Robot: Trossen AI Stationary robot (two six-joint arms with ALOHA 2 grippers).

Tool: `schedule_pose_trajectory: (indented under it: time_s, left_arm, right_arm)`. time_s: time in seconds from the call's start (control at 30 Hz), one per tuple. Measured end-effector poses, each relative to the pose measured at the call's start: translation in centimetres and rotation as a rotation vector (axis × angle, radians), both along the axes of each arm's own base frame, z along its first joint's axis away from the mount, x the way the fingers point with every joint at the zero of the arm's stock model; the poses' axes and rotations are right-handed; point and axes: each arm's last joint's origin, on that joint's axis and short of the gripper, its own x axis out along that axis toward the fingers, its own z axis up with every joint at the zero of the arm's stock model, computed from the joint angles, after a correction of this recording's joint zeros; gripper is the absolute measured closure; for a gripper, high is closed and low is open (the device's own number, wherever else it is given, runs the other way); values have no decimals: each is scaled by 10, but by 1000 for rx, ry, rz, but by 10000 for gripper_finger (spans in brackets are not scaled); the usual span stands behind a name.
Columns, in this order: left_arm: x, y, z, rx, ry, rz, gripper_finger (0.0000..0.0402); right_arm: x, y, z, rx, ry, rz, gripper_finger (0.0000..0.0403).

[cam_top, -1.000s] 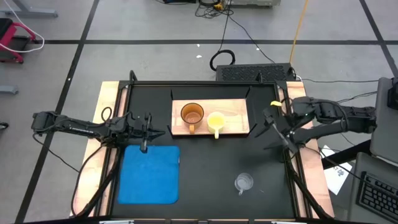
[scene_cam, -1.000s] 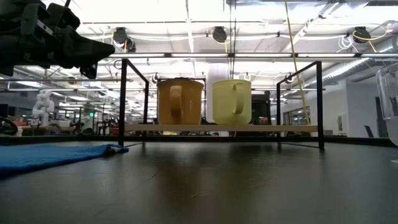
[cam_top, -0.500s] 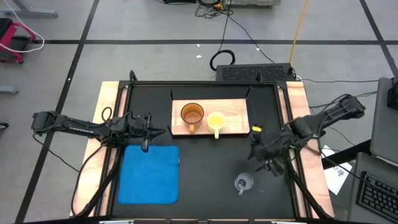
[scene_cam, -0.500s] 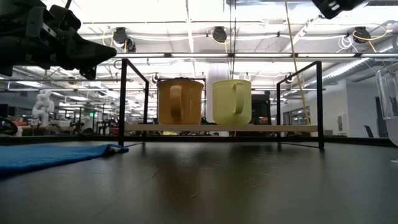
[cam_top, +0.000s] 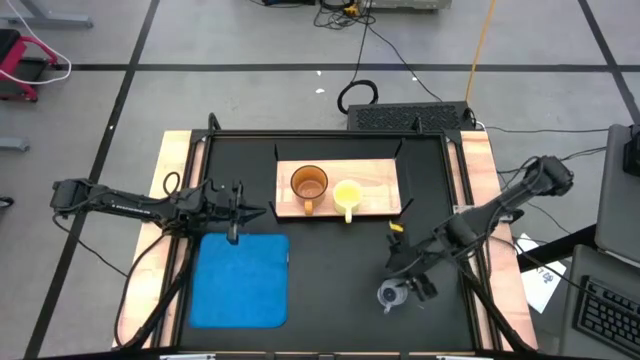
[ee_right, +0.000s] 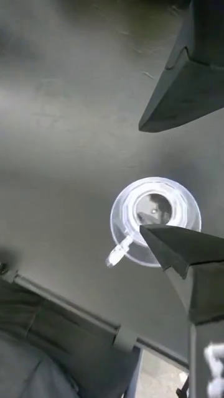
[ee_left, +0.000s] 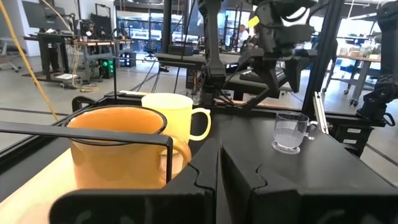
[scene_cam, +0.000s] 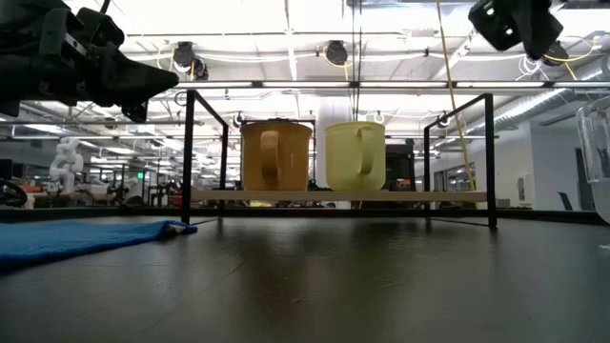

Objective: Stack small to large cups/mugs on shelf
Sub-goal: Put the transparent mug on the shelf

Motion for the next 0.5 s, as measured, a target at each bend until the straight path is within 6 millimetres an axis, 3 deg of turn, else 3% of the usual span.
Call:
schedule_pose_trajectory:
  time_s: [0.5]
  left_arm:
    - [0, -1, 0, 0, 1, -25, 380]
  right_arm:
    - [13, 8, -24, -22, 109, -63, 154]
